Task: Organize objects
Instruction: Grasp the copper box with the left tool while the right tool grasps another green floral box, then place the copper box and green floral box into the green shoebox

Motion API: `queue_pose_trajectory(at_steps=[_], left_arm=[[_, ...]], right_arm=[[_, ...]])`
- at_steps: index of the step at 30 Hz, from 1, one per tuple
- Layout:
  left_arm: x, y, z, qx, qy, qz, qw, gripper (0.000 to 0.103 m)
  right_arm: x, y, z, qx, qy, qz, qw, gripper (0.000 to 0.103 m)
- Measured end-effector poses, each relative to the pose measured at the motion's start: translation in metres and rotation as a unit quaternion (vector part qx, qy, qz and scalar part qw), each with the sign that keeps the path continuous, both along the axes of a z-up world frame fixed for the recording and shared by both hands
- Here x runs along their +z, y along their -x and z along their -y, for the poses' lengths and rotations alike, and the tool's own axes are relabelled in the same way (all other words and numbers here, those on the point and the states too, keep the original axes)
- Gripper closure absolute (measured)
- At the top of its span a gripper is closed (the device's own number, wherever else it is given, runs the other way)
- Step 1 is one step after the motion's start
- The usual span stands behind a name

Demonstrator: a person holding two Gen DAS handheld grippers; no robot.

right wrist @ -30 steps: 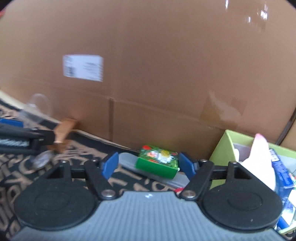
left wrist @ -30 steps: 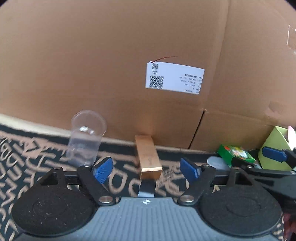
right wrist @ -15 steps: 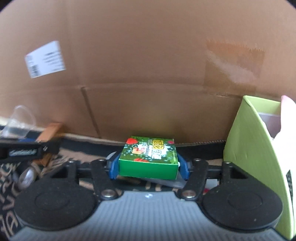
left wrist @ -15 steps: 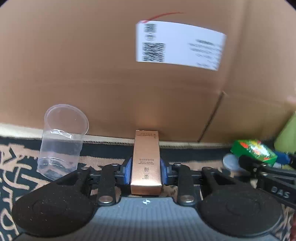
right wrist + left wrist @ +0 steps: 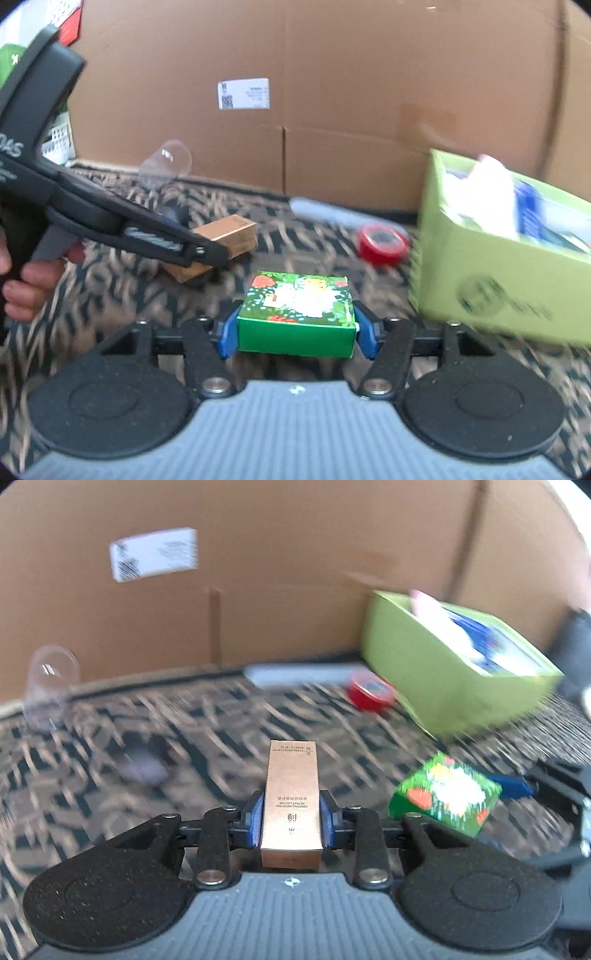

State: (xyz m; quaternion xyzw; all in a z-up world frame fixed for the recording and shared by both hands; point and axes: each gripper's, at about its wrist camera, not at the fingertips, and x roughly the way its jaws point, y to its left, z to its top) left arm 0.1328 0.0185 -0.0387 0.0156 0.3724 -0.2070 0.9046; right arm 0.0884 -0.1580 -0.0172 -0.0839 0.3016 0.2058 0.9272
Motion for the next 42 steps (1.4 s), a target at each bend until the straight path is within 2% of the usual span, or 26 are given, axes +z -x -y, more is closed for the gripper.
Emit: queue_pose_trajectory(at_steps=[2, 3, 4, 5, 6, 7, 9, 10, 11, 12, 15, 16, 17, 19, 22, 27, 29, 33, 35, 39, 42], left_arm=[[-0.004, 0.026, 0.008, -0.020, 0.008, -0.012, 0.9997, 0.071], [-0.006, 0.040, 0.011, -0.026, 0.006, -0.006, 0.9996, 0.070], [-0.013, 0.044, 0.015, -0.023, -0.004, 0.005, 0.9997, 0.065], [-0.013, 0.050, 0.019, -0.015, -0.021, 0.014, 0.9996, 0.049], [-0.015, 0.053, 0.021, -0.005, -0.034, 0.024, 0.9991, 0.041], [-0.015, 0.054, 0.024, 0.003, -0.041, 0.036, 0.9985, 0.037], [-0.011, 0.052, 0.026, 0.004, -0.046, 0.039, 0.9982, 0.039], [-0.009, 0.049, 0.027, -0.003, -0.042, 0.033, 0.9986, 0.046], [-0.008, 0.047, 0.028, -0.009, -0.036, 0.030, 0.9989, 0.058], [-0.007, 0.043, 0.030, -0.010, -0.039, 0.024, 0.9989, 0.059], [-0.013, 0.039, 0.038, 0.003, -0.060, 0.023, 0.9980, 0.056], [-0.015, 0.039, 0.039, 0.009, -0.065, 0.022, 0.9976, 0.047], [-0.016, 0.040, 0.040, 0.014, -0.067, 0.026, 0.9973, 0.044], [-0.018, 0.040, 0.040, 0.018, -0.068, 0.029, 0.9971, 0.044], [-0.017, 0.039, 0.042, 0.013, -0.066, 0.024, 0.9975, 0.049], [-0.018, 0.040, 0.046, 0.017, -0.071, 0.030, 0.9969, 0.049], [-0.018, 0.041, 0.046, 0.018, -0.068, 0.030, 0.9971, 0.050], [-0.018, 0.042, 0.046, 0.019, -0.069, 0.034, 0.9968, 0.051], [-0.016, 0.043, 0.047, 0.011, -0.067, 0.032, 0.9972, 0.071], [-0.007, 0.040, 0.050, -0.014, -0.024, 0.002, 0.9996, 0.071], [0.010, 0.040, 0.066, -0.037, -0.014, 0.018, 0.9991, 0.071]], right_arm=[[0.001, 0.021, 0.016, -0.014, 0.001, -0.008, 1.000, 0.042], [0.003, 0.032, 0.022, -0.020, -0.001, -0.015, 1.000, 0.040], [0.002, 0.040, 0.030, -0.024, -0.003, -0.025, 0.999, 0.040], [-0.001, 0.047, 0.036, -0.028, -0.004, -0.033, 0.999, 0.038], [-0.003, 0.052, 0.041, -0.036, -0.005, -0.035, 0.999, 0.034], [-0.005, 0.057, 0.045, -0.041, -0.004, -0.036, 0.998, 0.032], [-0.006, 0.065, 0.052, -0.050, -0.007, -0.031, 0.998, 0.028], [-0.005, 0.066, 0.053, -0.053, -0.013, -0.027, 0.998, 0.027], [-0.005, 0.064, 0.053, -0.054, -0.017, -0.023, 0.998, 0.026], [-0.004, 0.065, 0.051, -0.055, -0.019, -0.018, 0.998, 0.026], [-0.008, 0.063, 0.052, -0.058, -0.021, -0.015, 0.998, 0.026], [-0.009, 0.061, 0.051, -0.057, -0.023, -0.018, 0.998, 0.026], [-0.010, 0.060, 0.051, -0.054, -0.025, -0.020, 0.998, 0.027], [-0.012, 0.060, 0.050, -0.051, -0.022, -0.023, 0.998, 0.027], [-0.013, 0.057, 0.050, -0.049, -0.025, -0.027, 0.998, 0.029], [-0.015, 0.053, 0.043, -0.049, -0.007, -0.025, 0.998, 0.030], [-0.015, 0.051, 0.043, -0.045, -0.012, -0.026, 0.999, 0.043], [-0.014, 0.053, 0.042, -0.039, -0.006, -0.020, 0.999, 0.044], [-0.014, 0.055, 0.045, -0.040, -0.015, -0.020, 0.999, 0.044], [-0.007, 0.063, 0.065, -0.048, -0.037, -0.017, 0.998, 0.044], [0.004, 0.067, 0.088, -0.070, -0.045, -0.003, 0.997, 0.044]])
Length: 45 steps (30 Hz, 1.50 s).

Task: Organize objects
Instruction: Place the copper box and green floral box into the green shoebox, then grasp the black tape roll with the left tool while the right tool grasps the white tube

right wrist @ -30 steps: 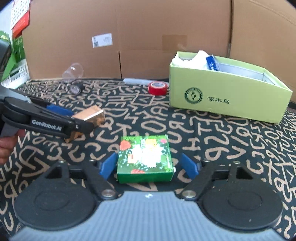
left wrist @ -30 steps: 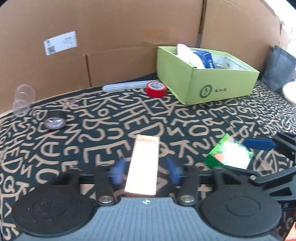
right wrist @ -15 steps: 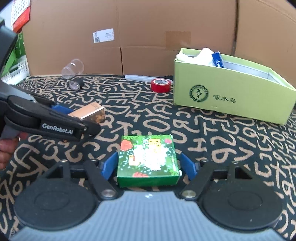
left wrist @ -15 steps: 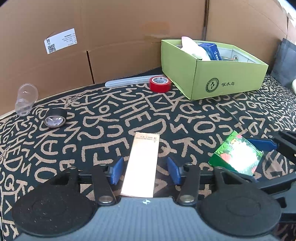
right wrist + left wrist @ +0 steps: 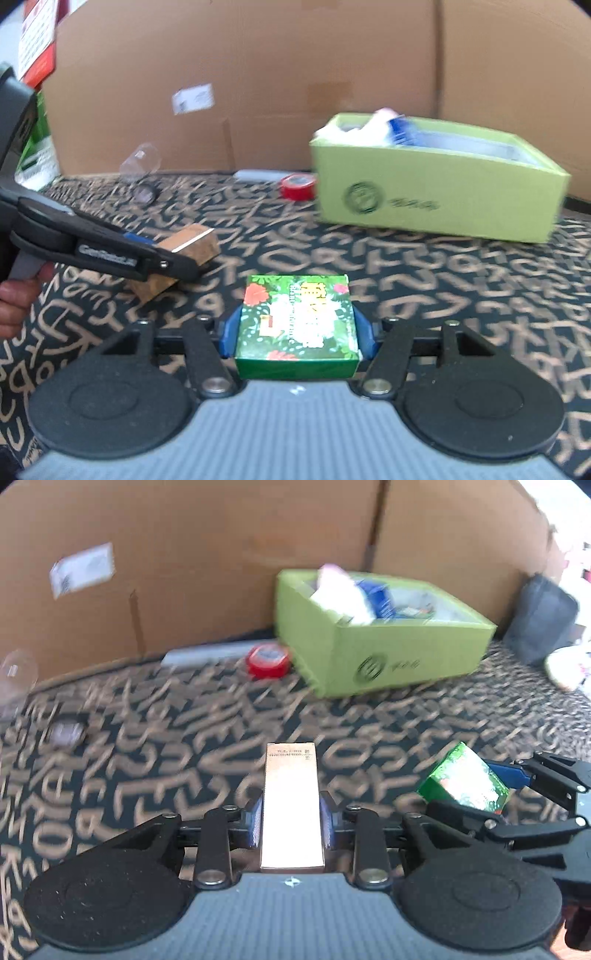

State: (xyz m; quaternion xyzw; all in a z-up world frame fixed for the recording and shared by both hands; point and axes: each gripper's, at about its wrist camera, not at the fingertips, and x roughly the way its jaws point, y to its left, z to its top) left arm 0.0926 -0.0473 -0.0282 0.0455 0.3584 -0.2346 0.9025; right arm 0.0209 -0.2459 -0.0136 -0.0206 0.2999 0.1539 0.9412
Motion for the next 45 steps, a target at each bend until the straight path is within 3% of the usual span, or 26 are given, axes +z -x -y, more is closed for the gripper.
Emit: queue_pose_trajectory(at_steps=[7, 11, 17, 22, 23, 24, 25, 26, 29, 32, 35, 39, 45], left_arm=[[0.069, -0.028, 0.066, -0.075, 0.057, 0.053, 0.9942, 0.071], [0.093, -0.057, 0.114, -0.087, 0.067, 0.080, 0.9907, 0.071], [0.097, -0.120, 0.169, -0.050, 0.065, 0.083, 0.9932, 0.071], [0.085, -0.147, 0.194, -0.044, 0.054, 0.094, 0.9932, 0.071], [0.081, -0.148, 0.195, -0.048, 0.058, 0.101, 0.9921, 0.061], [0.077, -0.148, 0.195, -0.050, 0.059, 0.101, 0.9919, 0.047], [0.075, -0.146, 0.192, -0.040, 0.057, 0.098, 0.9928, 0.020], [0.072, -0.141, 0.186, -0.026, 0.060, 0.106, 0.9922, 0.015], [0.069, -0.120, 0.167, -0.035, 0.071, 0.130, 0.9883, 0.015], [0.065, -0.090, 0.144, -0.030, 0.083, 0.134, 0.9870, 0.015], [0.058, -0.063, 0.117, -0.012, 0.086, 0.128, 0.9879, 0.015], [0.043, -0.021, 0.068, 0.026, 0.092, 0.122, 0.9879, 0.014], [0.010, 0.011, -0.020, 0.148, 0.043, 0.098, 0.9833, 0.014]], right_arm=[[0.040, -0.015, 0.053, -0.057, 0.006, 0.070, 0.996, 0.044], [0.067, -0.038, 0.074, -0.074, 0.025, 0.126, 0.989, 0.044], [0.082, -0.103, 0.103, -0.121, 0.063, 0.159, 0.978, 0.044], [0.072, -0.159, 0.126, -0.142, 0.062, 0.152, 0.976, 0.042], [0.067, -0.169, 0.129, -0.139, 0.057, 0.150, 0.977, 0.037], [0.060, -0.177, 0.133, -0.131, 0.050, 0.143, 0.980, 0.019], [0.054, -0.180, 0.135, -0.127, 0.044, 0.130, 0.982, 0.011], [0.049, -0.179, 0.137, -0.135, 0.041, 0.122, 0.982, 0.007], [0.041, -0.147, 0.139, -0.144, 0.025, 0.152, 0.978, 0.000], [0.038, -0.105, 0.134, -0.151, 0.003, 0.186, 0.971, 0.000], [0.035, -0.074, 0.121, -0.132, -0.018, 0.192, 0.972, 0.000], [0.028, -0.050, 0.101, -0.093, -0.036, 0.171, 0.980, 0.000], [0.019, -0.037, 0.053, -0.025, -0.059, 0.113, 0.991, 0.000]])
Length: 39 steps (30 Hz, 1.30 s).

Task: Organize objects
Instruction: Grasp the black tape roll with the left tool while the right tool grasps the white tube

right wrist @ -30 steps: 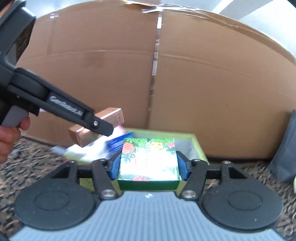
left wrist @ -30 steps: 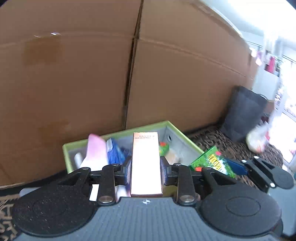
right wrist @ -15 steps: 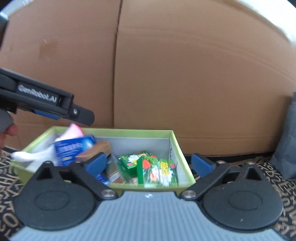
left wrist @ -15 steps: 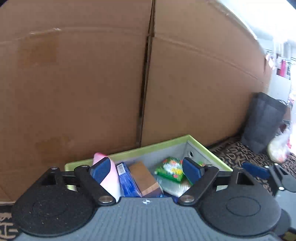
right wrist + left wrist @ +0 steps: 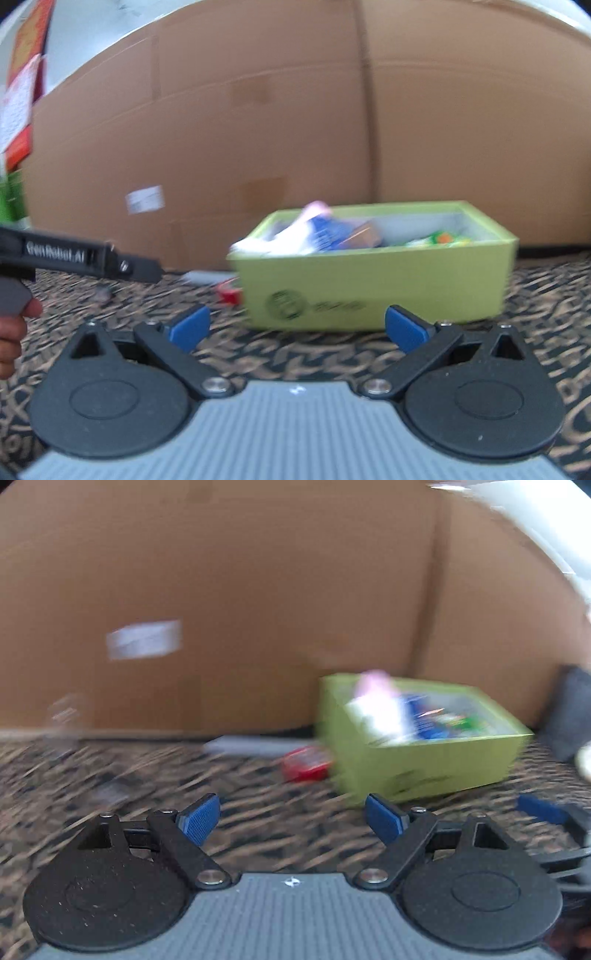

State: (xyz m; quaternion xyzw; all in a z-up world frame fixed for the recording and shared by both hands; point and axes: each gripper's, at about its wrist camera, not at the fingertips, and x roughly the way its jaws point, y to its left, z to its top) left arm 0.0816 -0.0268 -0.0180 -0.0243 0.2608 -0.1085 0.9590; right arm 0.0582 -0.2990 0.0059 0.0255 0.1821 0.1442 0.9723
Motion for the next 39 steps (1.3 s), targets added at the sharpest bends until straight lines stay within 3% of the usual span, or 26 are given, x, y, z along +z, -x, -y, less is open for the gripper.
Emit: queue_pose_trajectory(at_steps=[5, 10, 12, 14, 15, 19, 22, 30, 32, 34, 35, 36, 39], left_arm=[[-0.008, -0.026, -0.075, 0.096, 0.008, -0.031, 0.9949, 0.014], [-0.019, -0.060, -0.109, 0.140, 0.037, -0.047, 0.9884, 0.015], [-0.023, -0.073, -0.112, 0.138, 0.038, -0.052, 0.9884, 0.017], [-0.029, -0.086, -0.114, 0.137, 0.029, -0.057, 0.9885, 0.033], [-0.031, -0.091, -0.114, 0.135, 0.027, -0.061, 0.9885, 0.036], [-0.037, -0.101, -0.118, 0.131, 0.028, -0.064, 0.9889, 0.036], [-0.039, -0.106, -0.122, 0.131, 0.029, -0.059, 0.9892, 0.035], [-0.047, -0.117, -0.131, 0.108, 0.026, -0.057, 0.9921, 0.038], [-0.049, -0.119, -0.132, 0.113, 0.032, -0.053, 0.9917, 0.037], [-0.050, -0.120, -0.130, 0.106, 0.020, -0.048, 0.9930, 0.044], [-0.050, -0.120, -0.128, 0.096, 0.010, -0.045, 0.9943, 0.056], [-0.050, -0.120, -0.127, 0.091, 0.006, -0.044, 0.9949, 0.057], [-0.050, -0.118, -0.126, 0.078, 0.006, -0.045, 0.9959, 0.057]], right_arm=[[-0.003, 0.005, -0.047, 0.051, 0.002, -0.018, 0.999, 0.000], [0.001, 0.002, -0.086, 0.099, 0.014, -0.025, 0.995, 0.000], [0.005, -0.004, -0.102, 0.121, 0.031, -0.017, 0.992, 0.000], [0.010, -0.016, -0.116, 0.143, 0.048, -0.007, 0.989, 0.001], [0.012, -0.026, -0.123, 0.150, 0.057, -0.004, 0.987, 0.004], [0.020, -0.085, -0.153, 0.169, 0.099, -0.023, 0.980, 0.014], [0.013, -0.134, -0.181, 0.169, 0.157, -0.040, 0.972, 0.024], [-0.025, -0.230, -0.213, 0.165, 0.214, -0.129, 0.954, 0.023], [-0.029, -0.242, -0.215, 0.157, 0.218, -0.145, 0.952, 0.017], [-0.034, -0.255, -0.214, 0.145, 0.210, -0.178, 0.950, 0.015], [-0.035, -0.260, -0.210, 0.140, 0.185, -0.198, 0.952, 0.022], [-0.034, -0.262, -0.206, 0.134, 0.166, -0.214, 0.953, 0.038], [-0.028, -0.246, -0.212, 0.144, 0.179, -0.209, 0.951, 0.071]])
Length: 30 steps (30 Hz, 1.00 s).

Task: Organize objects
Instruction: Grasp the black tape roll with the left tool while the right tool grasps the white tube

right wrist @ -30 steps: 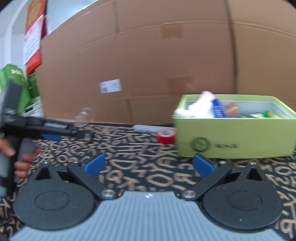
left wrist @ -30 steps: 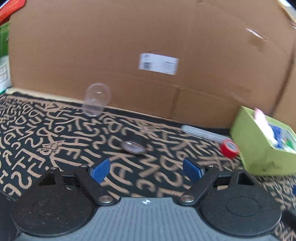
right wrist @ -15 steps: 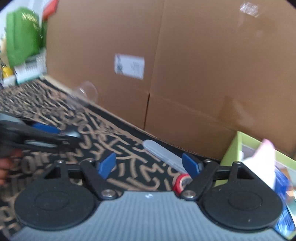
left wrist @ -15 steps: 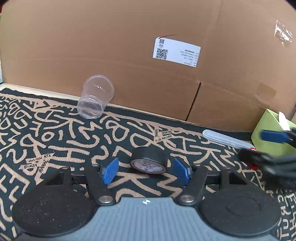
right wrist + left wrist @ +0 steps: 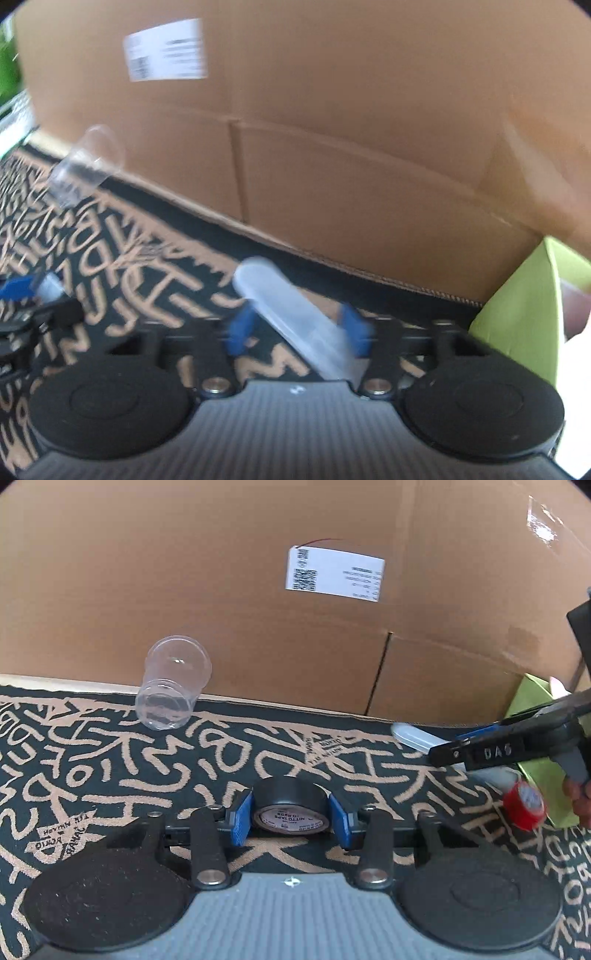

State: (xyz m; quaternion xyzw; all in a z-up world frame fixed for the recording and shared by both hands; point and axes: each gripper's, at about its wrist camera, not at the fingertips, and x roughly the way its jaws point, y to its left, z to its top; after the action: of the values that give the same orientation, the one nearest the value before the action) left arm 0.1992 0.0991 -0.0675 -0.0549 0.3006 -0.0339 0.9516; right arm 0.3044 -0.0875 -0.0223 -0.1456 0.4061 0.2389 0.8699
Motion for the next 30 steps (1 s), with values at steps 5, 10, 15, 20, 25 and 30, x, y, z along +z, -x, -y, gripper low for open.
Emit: queue_pose_trajectory(at_steps=[5, 10, 15, 20, 25, 30], left_arm=[[0.002, 0.011, 0.002, -0.015, 0.010, -0.009, 0.9998, 0.057], [0.003, 0.033, 0.009, -0.043, 0.011, -0.012, 0.9990, 0.057], [0.003, 0.058, 0.016, -0.083, 0.021, -0.017, 0.9962, 0.057], [0.007, 0.085, 0.032, -0.137, 0.036, -0.026, 0.9895, 0.057], [0.006, 0.105, 0.058, -0.175, 0.021, -0.022, 0.9841, 0.057], [0.006, 0.105, 0.068, -0.156, 0.000, -0.020, 0.9875, 0.046]], right_arm=[[0.000, 0.034, -0.012, 0.032, 0.000, -0.013, 0.999, 0.077], [-0.002, 0.076, -0.006, 0.041, 0.001, 0.002, 0.999, 0.077], [0.000, 0.125, 0.020, 0.030, -0.049, -0.003, 0.998, 0.077], [0.000, 0.183, 0.058, -0.002, -0.081, 0.002, 0.997, 0.077], [-0.002, 0.234, 0.087, -0.030, -0.063, 0.025, 0.997, 0.073], [-0.003, 0.247, 0.090, -0.035, -0.066, 0.040, 0.996, 0.056]])
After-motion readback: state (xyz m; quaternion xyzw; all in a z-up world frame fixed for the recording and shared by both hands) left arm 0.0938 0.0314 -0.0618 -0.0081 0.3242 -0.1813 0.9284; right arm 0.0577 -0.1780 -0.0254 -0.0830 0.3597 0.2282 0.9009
